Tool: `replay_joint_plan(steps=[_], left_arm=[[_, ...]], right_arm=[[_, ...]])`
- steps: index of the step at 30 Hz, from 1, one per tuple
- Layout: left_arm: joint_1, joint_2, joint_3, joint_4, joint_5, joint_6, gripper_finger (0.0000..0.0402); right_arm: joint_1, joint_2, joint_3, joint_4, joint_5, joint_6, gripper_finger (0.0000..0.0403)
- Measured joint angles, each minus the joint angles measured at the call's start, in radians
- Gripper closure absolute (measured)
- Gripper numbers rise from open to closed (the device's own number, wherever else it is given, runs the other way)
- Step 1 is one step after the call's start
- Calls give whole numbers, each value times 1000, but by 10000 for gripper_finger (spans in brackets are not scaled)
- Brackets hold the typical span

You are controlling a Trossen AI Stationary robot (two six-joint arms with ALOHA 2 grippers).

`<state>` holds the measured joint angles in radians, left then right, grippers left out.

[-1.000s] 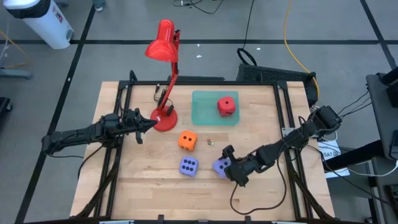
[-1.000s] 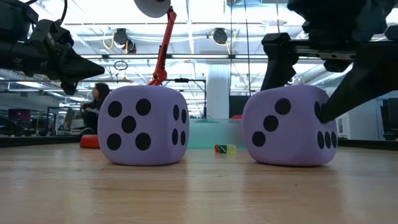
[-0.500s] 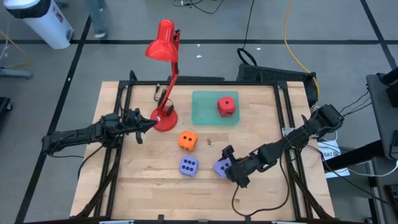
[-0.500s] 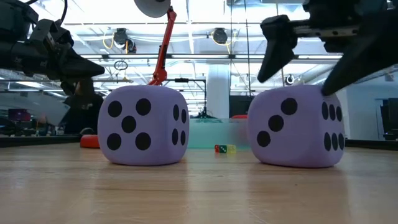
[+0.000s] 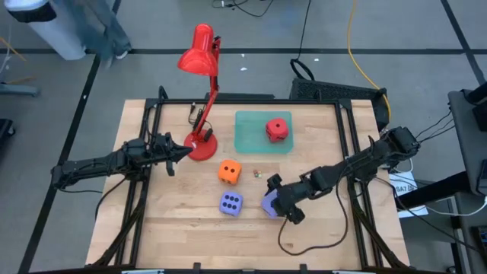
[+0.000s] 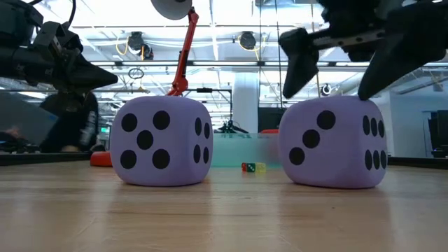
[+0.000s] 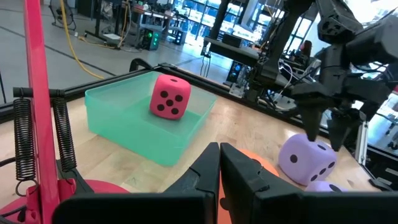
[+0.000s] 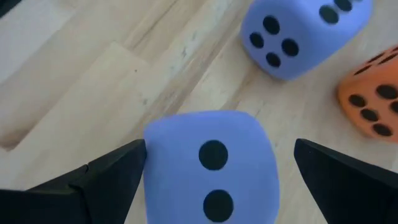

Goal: Pick & Place Dice
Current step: Put the right large purple die into the green bin

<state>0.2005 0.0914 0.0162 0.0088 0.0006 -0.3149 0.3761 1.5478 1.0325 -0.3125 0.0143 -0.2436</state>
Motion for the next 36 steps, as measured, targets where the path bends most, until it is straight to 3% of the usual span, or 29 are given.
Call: replay_joint_plan(steps=[4,19,24,29,36], left_arm=[[0,0,0,0,0,0,380],[0,0,0,0,1,5,380],[0,0,-1,0,1,-2,380],[0,0,-1,0,1,-2,380],[0,0,-1,0,1,-3,380]], right_arm=[[-37,-1,0,-48,-72,16,3],[-26,6,-16,-35,-90,44,3],[-25,29,-14,-28,-59,226,3],[32,37,-15,-37,112,311,3],[100,40,-18,-19,335,557,3]])
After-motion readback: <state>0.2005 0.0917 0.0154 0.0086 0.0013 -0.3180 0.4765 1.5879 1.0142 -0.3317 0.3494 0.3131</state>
